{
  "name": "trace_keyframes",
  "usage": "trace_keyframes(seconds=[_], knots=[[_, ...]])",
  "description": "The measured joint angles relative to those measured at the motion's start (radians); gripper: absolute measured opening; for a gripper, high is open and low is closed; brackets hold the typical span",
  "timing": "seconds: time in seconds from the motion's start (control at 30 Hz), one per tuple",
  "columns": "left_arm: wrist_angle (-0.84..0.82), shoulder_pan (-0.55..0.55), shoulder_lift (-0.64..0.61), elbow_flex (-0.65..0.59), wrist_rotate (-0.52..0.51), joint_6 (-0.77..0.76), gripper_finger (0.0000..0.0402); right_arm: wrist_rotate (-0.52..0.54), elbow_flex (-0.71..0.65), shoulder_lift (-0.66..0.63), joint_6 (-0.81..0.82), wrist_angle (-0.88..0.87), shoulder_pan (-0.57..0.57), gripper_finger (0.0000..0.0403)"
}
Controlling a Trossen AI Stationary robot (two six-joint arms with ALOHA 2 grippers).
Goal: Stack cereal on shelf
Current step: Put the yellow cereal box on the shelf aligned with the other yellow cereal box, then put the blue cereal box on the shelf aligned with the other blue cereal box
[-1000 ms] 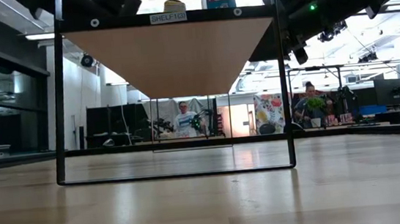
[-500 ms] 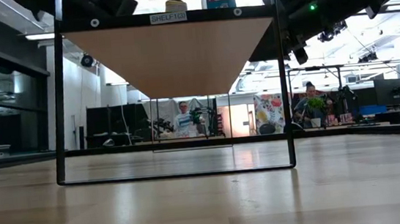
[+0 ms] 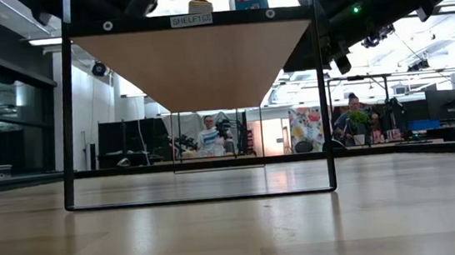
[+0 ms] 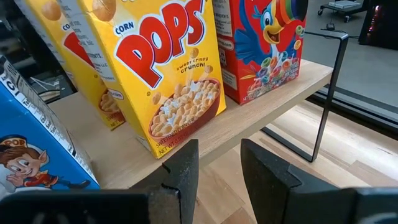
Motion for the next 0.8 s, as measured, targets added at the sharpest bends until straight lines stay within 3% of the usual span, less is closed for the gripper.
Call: trace_keyframes(seconds=[0.57, 0.8], knots=[[0.02, 0.043, 0.022, 0.0, -0.08, 0.081, 0.0, 0.0, 0.0, 0.0, 0.0, -0.002, 0.0, 0.0113], [-0.146, 0.04, -0.162, -0.001, -0.134, 0.11, 0.0, 0.0, 0.0, 0.0, 0.0, -0.022, 0.0, 0.0113]])
